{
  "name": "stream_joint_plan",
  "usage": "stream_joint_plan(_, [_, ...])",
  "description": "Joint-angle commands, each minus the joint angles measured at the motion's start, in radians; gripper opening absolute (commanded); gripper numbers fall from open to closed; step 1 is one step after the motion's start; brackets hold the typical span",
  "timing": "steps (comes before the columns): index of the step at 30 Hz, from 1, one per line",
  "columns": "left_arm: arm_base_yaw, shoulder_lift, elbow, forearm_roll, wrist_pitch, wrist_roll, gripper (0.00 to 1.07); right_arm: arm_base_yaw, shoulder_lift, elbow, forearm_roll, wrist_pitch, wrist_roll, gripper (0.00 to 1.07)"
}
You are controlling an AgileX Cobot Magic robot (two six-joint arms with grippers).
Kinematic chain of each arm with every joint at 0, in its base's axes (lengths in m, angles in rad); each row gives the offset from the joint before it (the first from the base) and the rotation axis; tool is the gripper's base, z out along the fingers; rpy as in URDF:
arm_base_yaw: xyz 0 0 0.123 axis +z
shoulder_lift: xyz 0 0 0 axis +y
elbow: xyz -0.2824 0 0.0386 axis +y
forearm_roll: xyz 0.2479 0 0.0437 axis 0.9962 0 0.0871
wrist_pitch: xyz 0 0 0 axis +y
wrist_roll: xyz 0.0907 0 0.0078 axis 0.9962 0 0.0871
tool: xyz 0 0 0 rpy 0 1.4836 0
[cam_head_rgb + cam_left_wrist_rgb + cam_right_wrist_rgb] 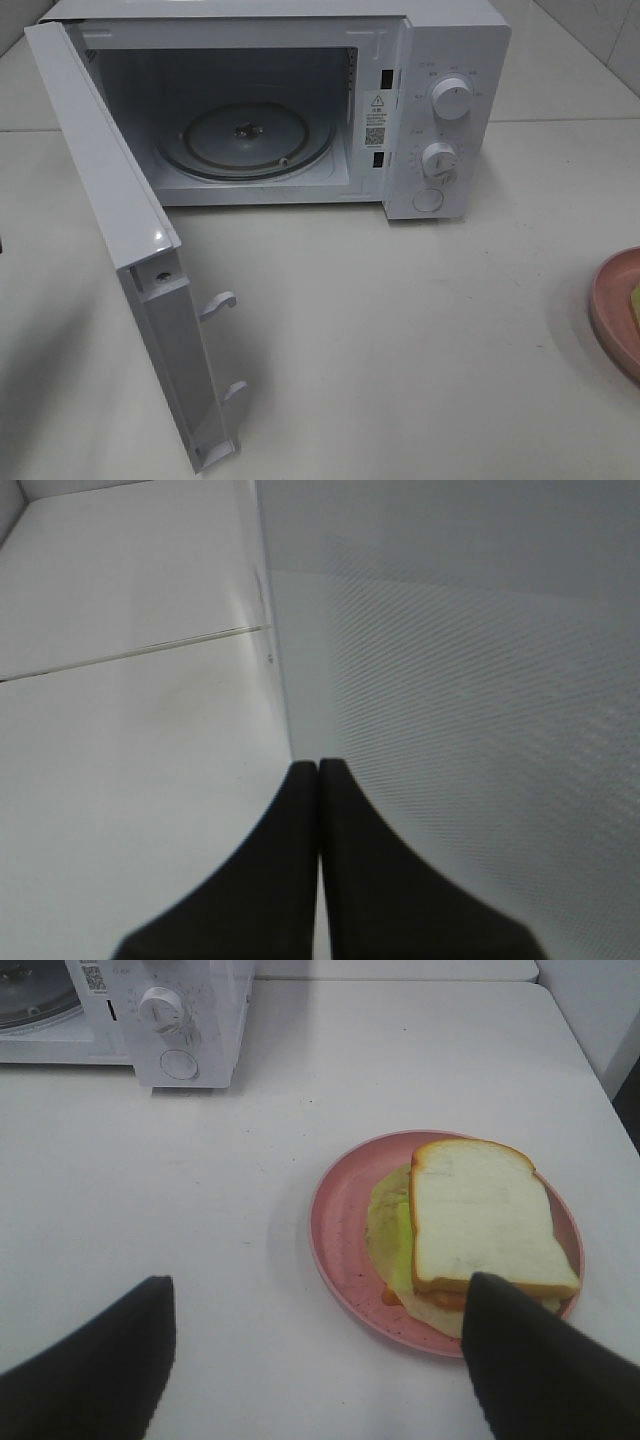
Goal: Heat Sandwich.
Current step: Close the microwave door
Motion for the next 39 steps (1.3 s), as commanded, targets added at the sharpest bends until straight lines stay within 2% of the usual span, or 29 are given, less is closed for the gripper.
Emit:
stream_joint_plan(1, [-0.067,0.078,-0.036,0.006,-0.080,-0.029,0.00,-0.008,-0.027,0.001,-0.006,-0.013,0.004,0.76])
stream_joint_plan(18, [-0.259,0.284,-0.164,-0.001,-0.157,-0.028,0.00,-0.008,-0.027,0.001,-0.006,-0.013,0.004,0.76])
stream_joint_plan(31, [-0.379,0.408,-0.316,-0.147,-0.151,-0.024,0.00,-0.008,-0.027,0.001,-0.006,-0.013,0.004,0.76])
stream_joint_plan(39, [-0.460,0.502,-0.435,-0.257,-0.149,0.002,0.00,-0.008,-0.027,0.001,-0.006,-0.013,0.004,0.76])
